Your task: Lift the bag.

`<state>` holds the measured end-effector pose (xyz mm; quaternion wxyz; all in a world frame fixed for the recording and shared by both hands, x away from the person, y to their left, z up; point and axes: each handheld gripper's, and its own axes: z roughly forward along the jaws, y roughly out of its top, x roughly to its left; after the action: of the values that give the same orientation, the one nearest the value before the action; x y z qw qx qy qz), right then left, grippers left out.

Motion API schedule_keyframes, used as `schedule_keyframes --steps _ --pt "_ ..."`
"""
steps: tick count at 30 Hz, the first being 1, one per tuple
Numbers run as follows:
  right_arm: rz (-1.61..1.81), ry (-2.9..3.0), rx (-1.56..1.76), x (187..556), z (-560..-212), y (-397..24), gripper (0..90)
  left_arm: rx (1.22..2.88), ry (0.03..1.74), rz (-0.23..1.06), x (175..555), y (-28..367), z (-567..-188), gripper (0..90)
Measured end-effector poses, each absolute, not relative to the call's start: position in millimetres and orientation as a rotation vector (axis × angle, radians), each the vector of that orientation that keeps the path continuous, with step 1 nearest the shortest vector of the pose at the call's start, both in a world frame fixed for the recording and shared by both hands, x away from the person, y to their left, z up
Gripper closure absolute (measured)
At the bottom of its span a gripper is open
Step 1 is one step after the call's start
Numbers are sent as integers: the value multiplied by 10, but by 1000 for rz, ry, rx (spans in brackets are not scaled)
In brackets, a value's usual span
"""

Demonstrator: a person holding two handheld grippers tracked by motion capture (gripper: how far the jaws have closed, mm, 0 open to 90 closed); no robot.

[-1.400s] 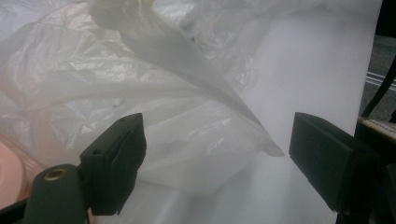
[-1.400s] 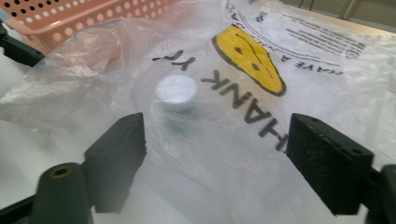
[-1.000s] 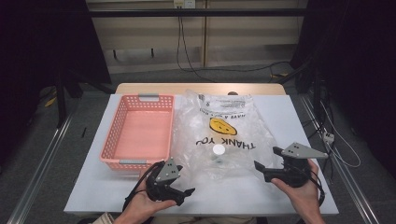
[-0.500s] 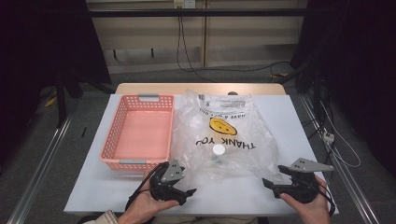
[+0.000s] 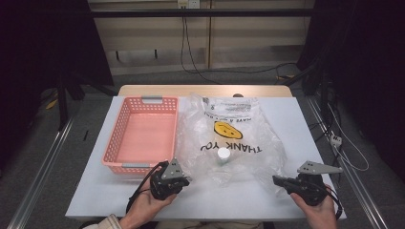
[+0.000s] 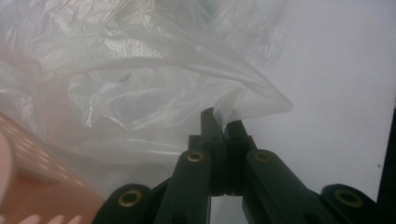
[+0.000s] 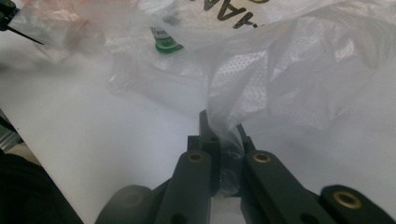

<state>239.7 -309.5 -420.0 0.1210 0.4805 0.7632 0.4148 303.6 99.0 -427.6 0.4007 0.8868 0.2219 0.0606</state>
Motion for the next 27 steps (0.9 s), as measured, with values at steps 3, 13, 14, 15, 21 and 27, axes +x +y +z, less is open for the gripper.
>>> schedule_keyframes --steps 3,13,14,15,21,27 --pt "1239 2223 1400 2431 -4178 -3092 900 2241 544 128 3042 1015 -4240 900" --pt "1329 2198 1364 2551 -4039 -3053 900 2162 542 95 3077 1043 -4107 900" --pt "1339 2192 1358 2559 -4022 -3054 900 2156 542 100 3080 1040 -4085 900" --pt "1346 2188 1355 2566 -4004 -3059 900 2143 541 98 3087 1035 -4066 900" --pt "1390 2160 1335 2647 -3903 -3076 900 2102 544 108 3165 1041 -3947 900" --pt "1415 2123 1320 2740 -3788 -3115 900 2062 550 121 3238 1062 -3816 900"
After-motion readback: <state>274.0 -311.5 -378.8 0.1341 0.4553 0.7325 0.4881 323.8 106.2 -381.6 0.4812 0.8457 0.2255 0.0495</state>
